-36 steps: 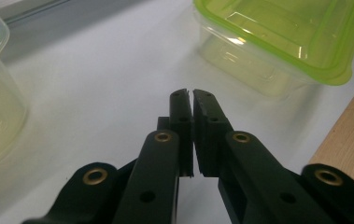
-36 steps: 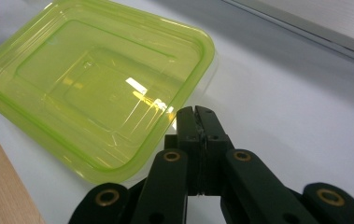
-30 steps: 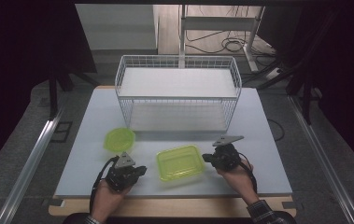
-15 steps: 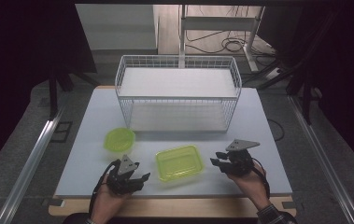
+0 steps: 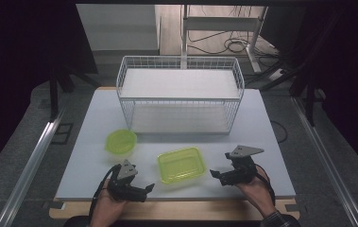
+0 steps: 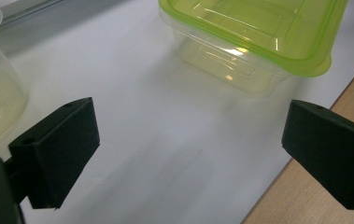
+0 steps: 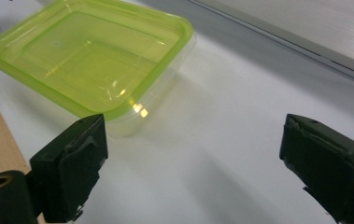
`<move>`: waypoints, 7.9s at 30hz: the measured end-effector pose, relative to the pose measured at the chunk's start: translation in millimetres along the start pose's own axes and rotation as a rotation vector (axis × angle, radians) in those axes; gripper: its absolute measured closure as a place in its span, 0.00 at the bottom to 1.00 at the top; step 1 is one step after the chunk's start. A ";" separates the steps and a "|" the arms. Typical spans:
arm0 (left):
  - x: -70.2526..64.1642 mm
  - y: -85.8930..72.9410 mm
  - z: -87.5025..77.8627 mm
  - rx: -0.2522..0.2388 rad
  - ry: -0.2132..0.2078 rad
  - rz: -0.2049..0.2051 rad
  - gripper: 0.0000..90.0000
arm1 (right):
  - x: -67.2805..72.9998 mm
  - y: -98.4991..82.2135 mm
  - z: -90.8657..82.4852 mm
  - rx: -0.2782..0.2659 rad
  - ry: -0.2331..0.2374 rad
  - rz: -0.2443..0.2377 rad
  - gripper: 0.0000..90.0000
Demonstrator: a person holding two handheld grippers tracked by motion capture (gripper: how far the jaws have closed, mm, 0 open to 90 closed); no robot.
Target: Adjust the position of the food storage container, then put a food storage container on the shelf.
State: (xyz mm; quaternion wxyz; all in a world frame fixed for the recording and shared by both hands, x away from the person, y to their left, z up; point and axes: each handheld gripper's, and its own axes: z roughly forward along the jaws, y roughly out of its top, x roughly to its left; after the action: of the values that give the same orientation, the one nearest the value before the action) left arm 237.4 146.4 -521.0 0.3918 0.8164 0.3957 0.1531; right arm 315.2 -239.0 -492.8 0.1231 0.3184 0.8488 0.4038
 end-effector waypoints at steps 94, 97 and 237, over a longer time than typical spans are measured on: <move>-2.6 -1.7 6.2 0.012 0.050 0.090 0.03 | -44.8 82.5 -2.1 -0.071 0.413 0.509 0.89; -2.8 -1.7 6.5 0.014 0.051 0.093 0.03 | -44.8 88.3 -5.2 -0.081 0.411 0.503 0.89; 1.6 -2.2 6.3 -0.021 0.018 0.051 0.04 | -53.6 219.3 -14.2 -0.186 0.000 0.130 0.14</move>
State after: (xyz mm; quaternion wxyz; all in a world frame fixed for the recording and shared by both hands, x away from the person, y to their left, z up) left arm 240.8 145.2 -526.8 0.3925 0.8206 0.3767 0.1748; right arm 446.4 -178.6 -318.7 0.1257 0.3600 0.7853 0.4878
